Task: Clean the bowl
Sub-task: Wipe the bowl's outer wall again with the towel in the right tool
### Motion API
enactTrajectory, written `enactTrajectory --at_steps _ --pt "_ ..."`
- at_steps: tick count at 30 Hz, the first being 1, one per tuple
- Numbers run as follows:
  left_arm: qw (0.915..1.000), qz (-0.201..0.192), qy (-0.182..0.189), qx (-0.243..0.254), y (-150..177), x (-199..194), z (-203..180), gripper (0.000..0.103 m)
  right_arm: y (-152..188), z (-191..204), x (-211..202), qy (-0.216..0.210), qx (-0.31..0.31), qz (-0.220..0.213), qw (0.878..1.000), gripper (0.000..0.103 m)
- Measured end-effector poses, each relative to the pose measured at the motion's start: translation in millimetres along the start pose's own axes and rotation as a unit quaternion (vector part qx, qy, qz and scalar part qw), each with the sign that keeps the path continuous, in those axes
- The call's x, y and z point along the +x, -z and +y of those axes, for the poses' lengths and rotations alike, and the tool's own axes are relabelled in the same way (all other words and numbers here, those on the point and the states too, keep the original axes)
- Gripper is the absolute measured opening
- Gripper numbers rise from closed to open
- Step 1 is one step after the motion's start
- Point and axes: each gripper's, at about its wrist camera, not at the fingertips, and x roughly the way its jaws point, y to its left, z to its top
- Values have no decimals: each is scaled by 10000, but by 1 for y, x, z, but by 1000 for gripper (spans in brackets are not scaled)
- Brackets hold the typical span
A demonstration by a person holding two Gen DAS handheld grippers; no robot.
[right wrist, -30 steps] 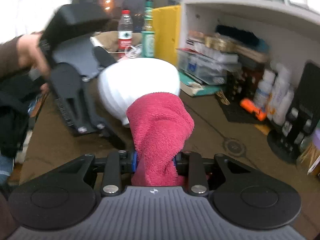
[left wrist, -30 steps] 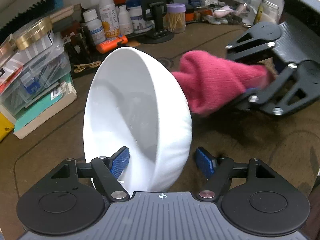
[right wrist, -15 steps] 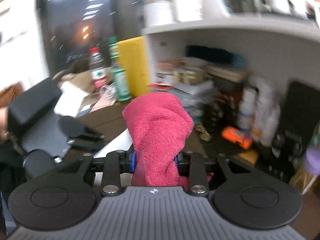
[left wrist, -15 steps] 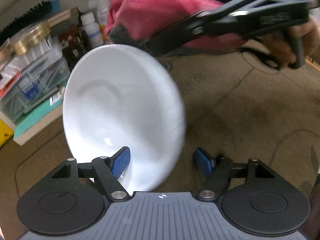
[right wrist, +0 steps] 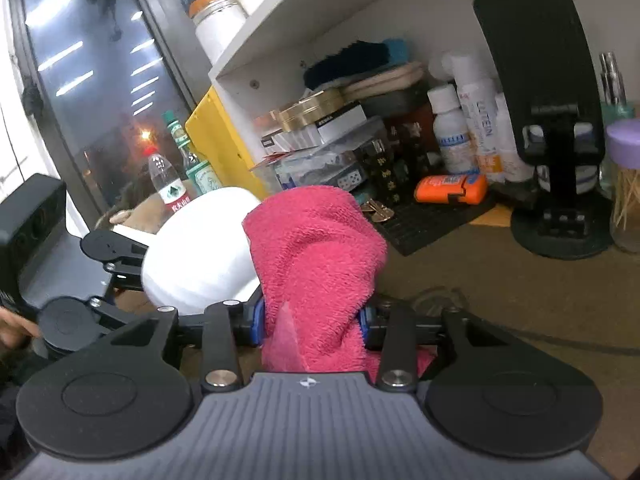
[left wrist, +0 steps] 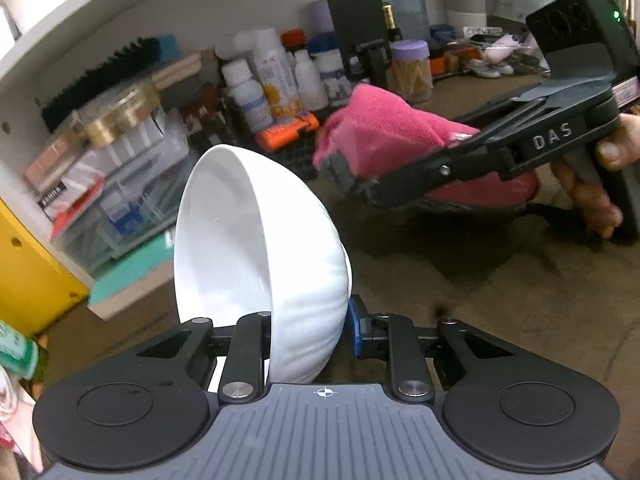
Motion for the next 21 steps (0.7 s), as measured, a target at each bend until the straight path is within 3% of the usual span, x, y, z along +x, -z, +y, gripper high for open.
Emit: enactTrajectory --at_steps 5,8,12,13,16,19,21 --pt "9930 -68 1116 -373 14 -27 -17 19 6 32 -34 -198 -1212 84 9924 41" --pt "9929 -48 1138 -341 17 -31 -21 20 19 53 -57 -403 -1846 312 9815 40" --pt "9916 33 1254 -312 11 -29 -17 20 40 94 -77 -788 -2929 674 9505 39" --pt "9915 59 1273 -272 9 -29 -17 20 39 98 -74 -786 -2987 721 9483 39" --pt "9917 166 1266 -140 6 -26 -19 21 25 93 -57 -408 -2857 655 9552 39" --pt "9936 222 1087 -203 8 -23 -15 21 -3 60 -35 25 -2018 313 9789 39" --pt "9934 256 1104 -156 7 -20 -16 25 -11 39 -19 407 -1634 178 9856 36"
